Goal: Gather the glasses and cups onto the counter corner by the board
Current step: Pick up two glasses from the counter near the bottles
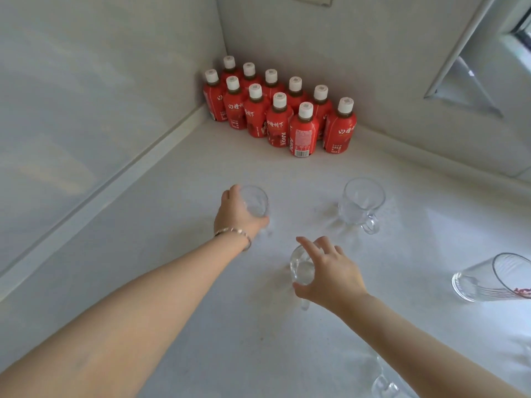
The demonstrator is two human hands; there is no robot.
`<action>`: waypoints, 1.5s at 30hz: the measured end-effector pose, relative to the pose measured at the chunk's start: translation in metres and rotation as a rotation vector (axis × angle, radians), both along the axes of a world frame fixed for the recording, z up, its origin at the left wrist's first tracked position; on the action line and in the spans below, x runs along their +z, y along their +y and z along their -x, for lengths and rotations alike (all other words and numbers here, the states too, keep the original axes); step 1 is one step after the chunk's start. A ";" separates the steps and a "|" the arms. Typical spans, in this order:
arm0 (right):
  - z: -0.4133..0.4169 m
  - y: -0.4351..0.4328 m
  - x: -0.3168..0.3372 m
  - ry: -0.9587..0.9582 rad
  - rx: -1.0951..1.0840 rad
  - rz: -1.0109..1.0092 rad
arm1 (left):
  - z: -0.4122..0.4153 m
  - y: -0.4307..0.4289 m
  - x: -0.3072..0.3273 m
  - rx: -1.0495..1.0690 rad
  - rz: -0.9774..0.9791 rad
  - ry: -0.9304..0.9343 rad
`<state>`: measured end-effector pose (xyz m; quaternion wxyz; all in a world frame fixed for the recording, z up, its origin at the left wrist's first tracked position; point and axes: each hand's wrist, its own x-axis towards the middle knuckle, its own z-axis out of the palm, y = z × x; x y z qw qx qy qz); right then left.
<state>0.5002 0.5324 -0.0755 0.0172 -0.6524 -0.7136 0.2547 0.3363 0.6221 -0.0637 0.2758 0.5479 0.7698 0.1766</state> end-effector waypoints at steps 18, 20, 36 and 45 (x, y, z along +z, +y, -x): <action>0.206 -0.133 0.063 0.022 0.543 0.055 | 0.235 -0.393 0.052 0.359 0.017 -0.104; 0.257 -0.175 0.070 0.062 0.675 0.064 | 0.267 -0.449 0.057 0.490 0.008 -0.121; 0.566 -0.499 0.076 0.002 1.106 0.109 | 0.556 -0.837 0.053 0.829 0.219 0.057; 0.643 -0.553 0.063 -0.033 1.176 0.132 | 0.696 -0.863 0.049 0.767 0.343 0.181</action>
